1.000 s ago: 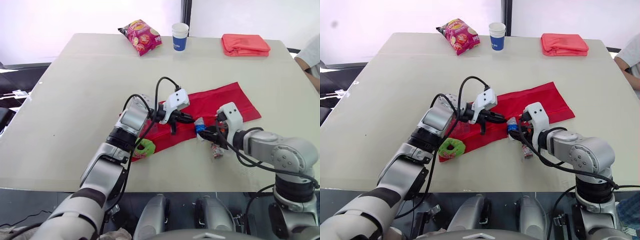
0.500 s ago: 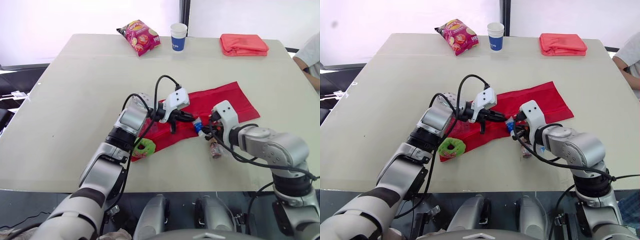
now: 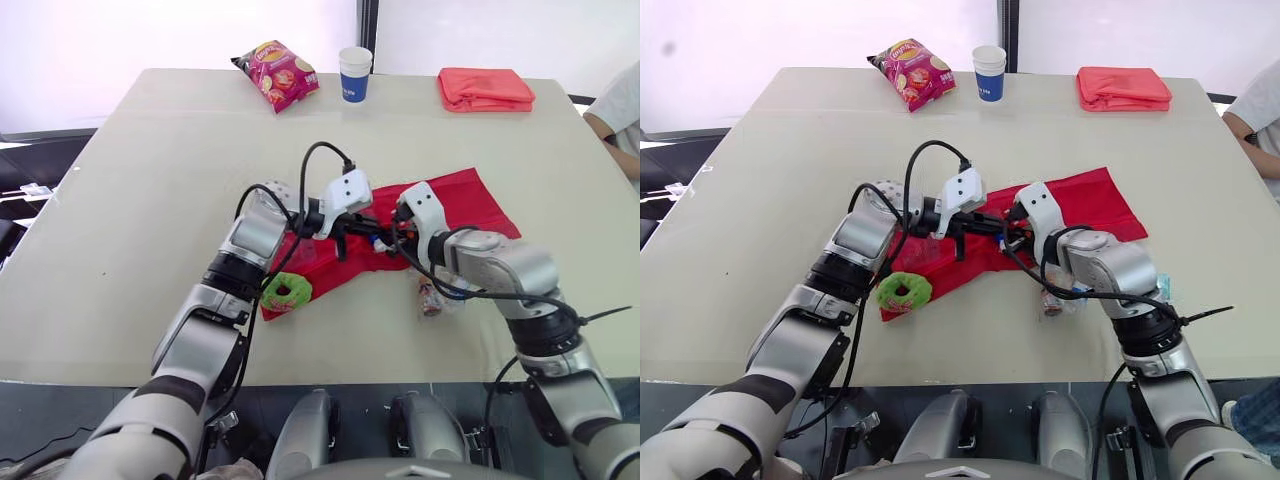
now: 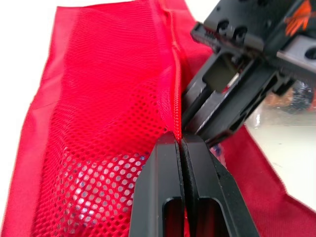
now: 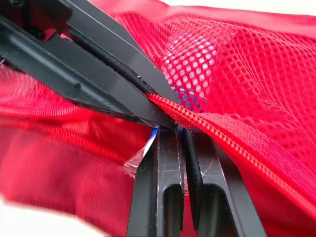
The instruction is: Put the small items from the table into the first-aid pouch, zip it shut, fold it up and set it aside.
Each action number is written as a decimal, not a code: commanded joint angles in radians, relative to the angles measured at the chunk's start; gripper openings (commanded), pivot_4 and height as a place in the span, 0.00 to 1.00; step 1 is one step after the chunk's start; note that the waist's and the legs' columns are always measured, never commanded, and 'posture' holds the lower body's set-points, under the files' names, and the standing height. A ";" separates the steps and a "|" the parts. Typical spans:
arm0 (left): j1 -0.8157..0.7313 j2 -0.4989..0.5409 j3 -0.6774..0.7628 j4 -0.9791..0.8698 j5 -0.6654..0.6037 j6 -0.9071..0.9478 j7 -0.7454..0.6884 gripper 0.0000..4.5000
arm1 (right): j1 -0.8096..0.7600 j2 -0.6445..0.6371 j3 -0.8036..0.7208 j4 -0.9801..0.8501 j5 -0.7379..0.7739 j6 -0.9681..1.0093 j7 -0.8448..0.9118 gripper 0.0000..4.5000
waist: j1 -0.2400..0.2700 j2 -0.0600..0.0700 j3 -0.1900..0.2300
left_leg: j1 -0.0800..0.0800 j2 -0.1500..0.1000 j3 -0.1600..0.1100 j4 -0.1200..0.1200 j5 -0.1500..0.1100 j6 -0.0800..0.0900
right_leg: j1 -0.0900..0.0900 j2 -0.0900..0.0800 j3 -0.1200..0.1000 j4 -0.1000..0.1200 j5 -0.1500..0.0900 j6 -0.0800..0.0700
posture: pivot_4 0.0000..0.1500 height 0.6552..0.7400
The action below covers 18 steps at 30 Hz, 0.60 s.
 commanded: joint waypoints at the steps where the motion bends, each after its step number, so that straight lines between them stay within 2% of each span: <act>1: -0.019 -0.024 -0.004 -0.042 -0.010 -0.020 0.008 0.00 | -0.006 0.057 0.020 0.039 -0.024 -0.072 0.010 0.01 | 0.000 0.000 0.000 | 0.000 0.000 0.000 0.000 0.000 0.000 | 0.000 0.000 0.000 0.000 0.000 0.000 | 1.00 0.99; 10: -0.012 -0.026 -0.002 -0.047 -0.002 -0.024 0.020 0.00 | 0.005 0.185 -0.024 0.154 -0.092 -0.229 -0.021 0.01 | -0.008 0.001 0.000 | 0.001 0.000 0.000 0.000 0.001 -0.001 | 0.000 0.000 0.000 0.000 0.000 0.000 | 1.00 0.99; 12: -0.008 -0.022 -0.003 -0.043 0.004 -0.030 0.024 0.00 | 0.015 0.175 -0.034 0.137 -0.088 -0.230 0.004 0.16 | -0.010 0.001 0.000 | 0.001 0.000 0.000 -0.001 0.001 -0.001 | 0.000 0.000 0.000 0.000 0.000 0.000 | 1.00 0.99; 13: -0.007 -0.019 -0.003 -0.037 0.007 -0.035 0.026 0.00 | 0.024 0.163 -0.046 0.105 -0.080 -0.224 0.013 0.19 | -0.011 0.001 0.000 | 0.001 0.000 0.000 -0.001 0.001 -0.001 | 0.000 0.000 0.001 0.000 0.000 0.000 | 1.00 0.99; 15: -0.002 -0.009 -0.005 -0.020 0.018 -0.054 0.027 0.00 | 0.047 0.122 -0.075 0.005 -0.044 -0.187 0.043 0.39 | -0.008 0.001 0.000 | 0.001 0.000 0.000 -0.001 0.001 -0.001 | 0.000 0.000 0.000 0.000 0.000 0.000 | 1.00 0.99; 16: 0.000 -0.004 -0.007 -0.014 0.024 -0.065 0.027 0.00 | 0.058 0.105 -0.093 -0.041 -0.019 -0.160 0.059 0.44 | -0.004 0.001 0.000 | 0.000 0.000 0.000 -0.001 0.001 -0.001 | 0.000 0.000 0.000 0.000 0.000 0.000 | 1.00 0.99; 17: 0.003 -0.002 -0.007 -0.008 0.027 -0.074 0.028 0.00 | 0.069 0.087 -0.104 -0.081 0.000 -0.135 0.071 0.58 | -0.002 0.001 0.000 | 0.000 0.000 0.000 -0.001 0.001 -0.001 | 0.000 0.000 0.000 0.000 0.000 0.000 | 1.00 0.99; 18: 0.006 0.002 -0.008 -0.003 0.029 -0.083 0.028 0.00 | 0.084 0.058 -0.114 -0.131 0.020 -0.107 0.087 0.66 | -0.001 0.002 0.000 | -0.001 0.000 0.000 -0.001 0.001 -0.001 | 0.000 0.000 0.000 0.000 0.000 0.000 | 1.00 0.99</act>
